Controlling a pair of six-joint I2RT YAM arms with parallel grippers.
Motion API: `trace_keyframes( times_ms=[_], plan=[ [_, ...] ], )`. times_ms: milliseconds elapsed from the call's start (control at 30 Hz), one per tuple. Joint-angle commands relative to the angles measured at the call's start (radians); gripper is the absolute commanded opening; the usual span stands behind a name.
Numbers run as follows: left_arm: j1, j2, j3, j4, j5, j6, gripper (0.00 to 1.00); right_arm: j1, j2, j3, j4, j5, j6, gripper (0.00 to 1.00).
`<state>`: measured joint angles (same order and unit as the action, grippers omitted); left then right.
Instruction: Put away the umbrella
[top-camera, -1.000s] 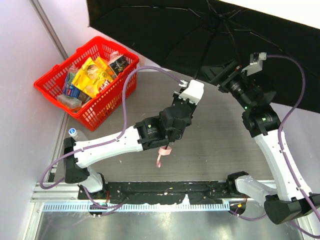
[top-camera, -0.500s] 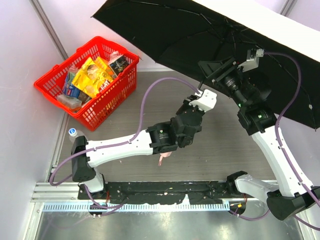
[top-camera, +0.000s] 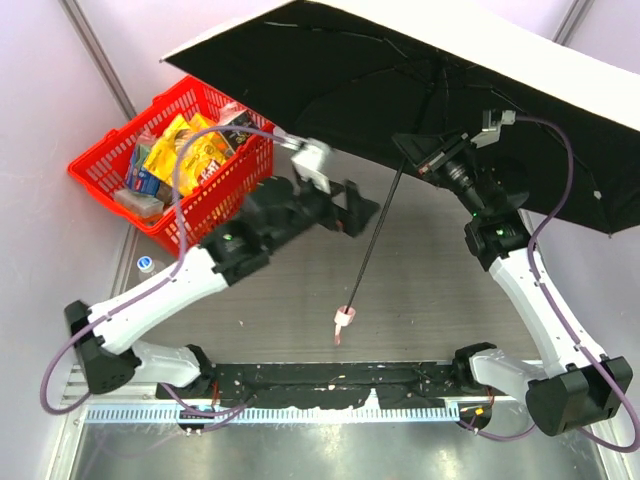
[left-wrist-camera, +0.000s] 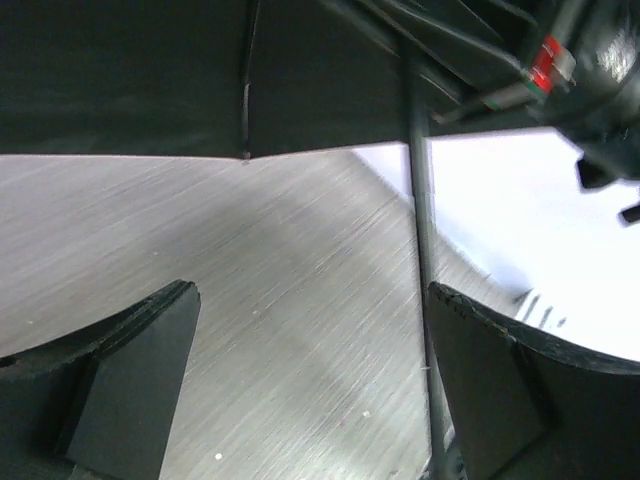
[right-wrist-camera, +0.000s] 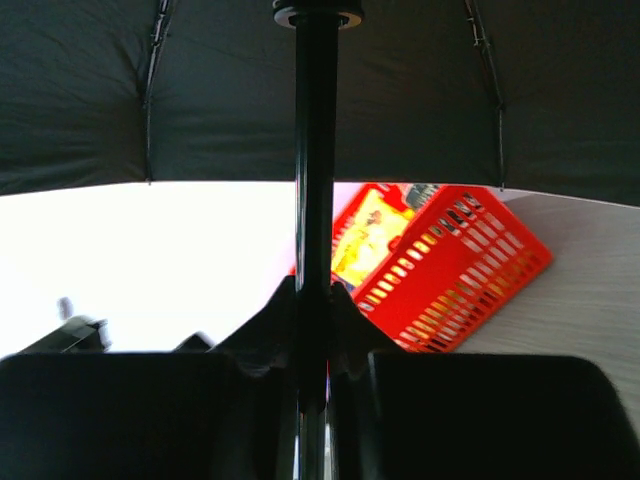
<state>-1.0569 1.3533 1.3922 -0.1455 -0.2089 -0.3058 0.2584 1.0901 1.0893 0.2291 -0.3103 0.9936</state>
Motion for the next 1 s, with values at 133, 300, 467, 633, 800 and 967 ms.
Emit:
trace_keyframes(
  times_ms=[133, 300, 467, 633, 800, 967],
  plan=[
    [0.14, -0.008, -0.137, 0.262, 0.675, -0.427, 0.93, -0.057, -0.041, 0.017, 0.417, -0.167, 0.152, 0.01],
    [0.14, 0.085, -0.113, 0.469, 0.799, -0.571, 0.8, -0.057, -0.068, 0.026, 0.421, -0.182, 0.14, 0.01],
    [0.137, 0.142, -0.027, 0.471, 0.819, -0.563, 0.21, -0.065, -0.096, 0.075, 0.327, -0.161, 0.119, 0.01],
    [0.135, 0.125, -0.051, 0.529, 0.769, -0.564, 0.0, -0.096, -0.095, 0.182, -0.016, -0.015, 0.042, 0.37],
    [0.132, 0.116, -0.067, 0.538, 0.743, -0.567, 0.0, -0.163, -0.036, 0.207, 0.07, 0.004, 0.229, 0.57],
    [0.126, 0.112, -0.045, 0.489, 0.726, -0.54, 0.0, -0.182, 0.019, 0.244, 0.128, 0.005, 0.298, 0.64]
  ],
)
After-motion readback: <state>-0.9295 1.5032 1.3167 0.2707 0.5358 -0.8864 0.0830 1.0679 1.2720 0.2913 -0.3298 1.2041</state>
